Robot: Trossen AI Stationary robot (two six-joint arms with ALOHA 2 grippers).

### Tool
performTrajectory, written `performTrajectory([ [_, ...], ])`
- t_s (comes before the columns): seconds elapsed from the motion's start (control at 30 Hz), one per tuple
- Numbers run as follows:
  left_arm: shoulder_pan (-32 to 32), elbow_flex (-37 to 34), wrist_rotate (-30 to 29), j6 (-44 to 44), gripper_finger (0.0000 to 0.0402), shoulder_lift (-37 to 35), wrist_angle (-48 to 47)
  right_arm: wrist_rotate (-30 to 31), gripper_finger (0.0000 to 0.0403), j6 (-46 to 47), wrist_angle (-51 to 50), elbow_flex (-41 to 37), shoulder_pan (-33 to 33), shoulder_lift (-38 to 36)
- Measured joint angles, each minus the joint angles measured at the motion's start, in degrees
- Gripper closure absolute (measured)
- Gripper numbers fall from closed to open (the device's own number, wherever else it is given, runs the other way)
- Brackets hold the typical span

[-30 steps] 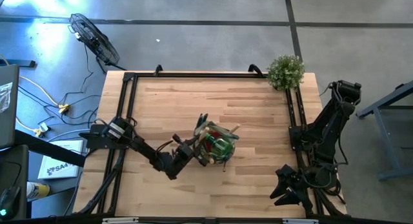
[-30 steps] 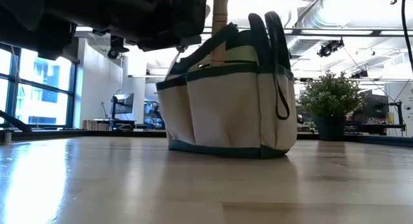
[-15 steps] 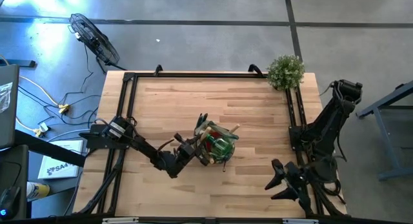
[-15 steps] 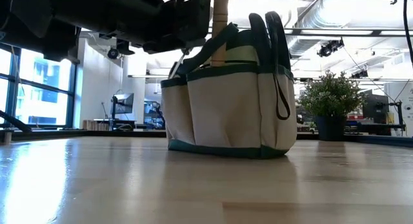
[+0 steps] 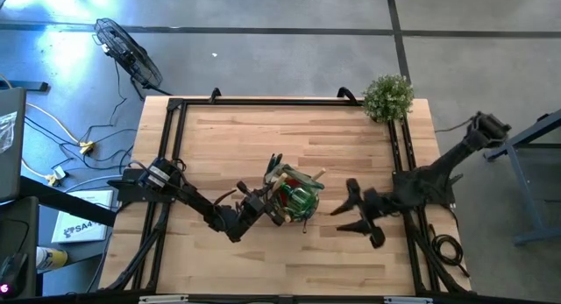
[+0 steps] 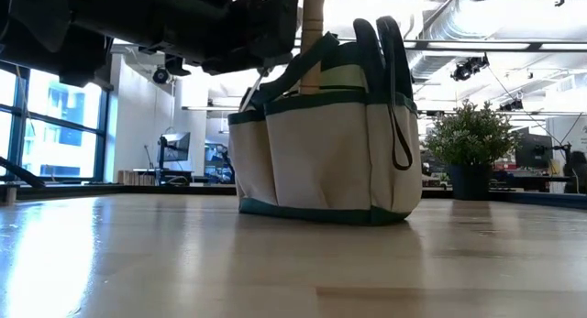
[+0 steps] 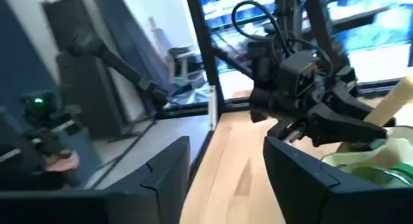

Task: Pick & Place Garden tools in Gardening bag
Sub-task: Put the brown trowel into the gardening bag

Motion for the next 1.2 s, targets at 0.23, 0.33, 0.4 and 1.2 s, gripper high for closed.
performTrajectory([
  [0.23,0.04,0.00,0.04,0.42,0.0338,-0.02,2.56,-20.13,0.0136,-1.63,0.14,0.99,-16.93,0.74],
  [0.33,0.04,0.00,0.45,0.39,0.0338,-0.04,2.56,-24.08,0.0112,-7.23,0.14,2.33,-21.43,2.41],
  [0.4,0.04,0.00,0.71,0.37,0.0338,-0.04,2.62,-25.77,0.0105,-11.87,0.15,3.54,-23.22,4.25],
  [1.2,0.27,0.00,3.66,1.70,0.0338,-0.46,2.78,-28.18,0.0109,-15.04,5.61,10.38,-34.96,21.05],
])
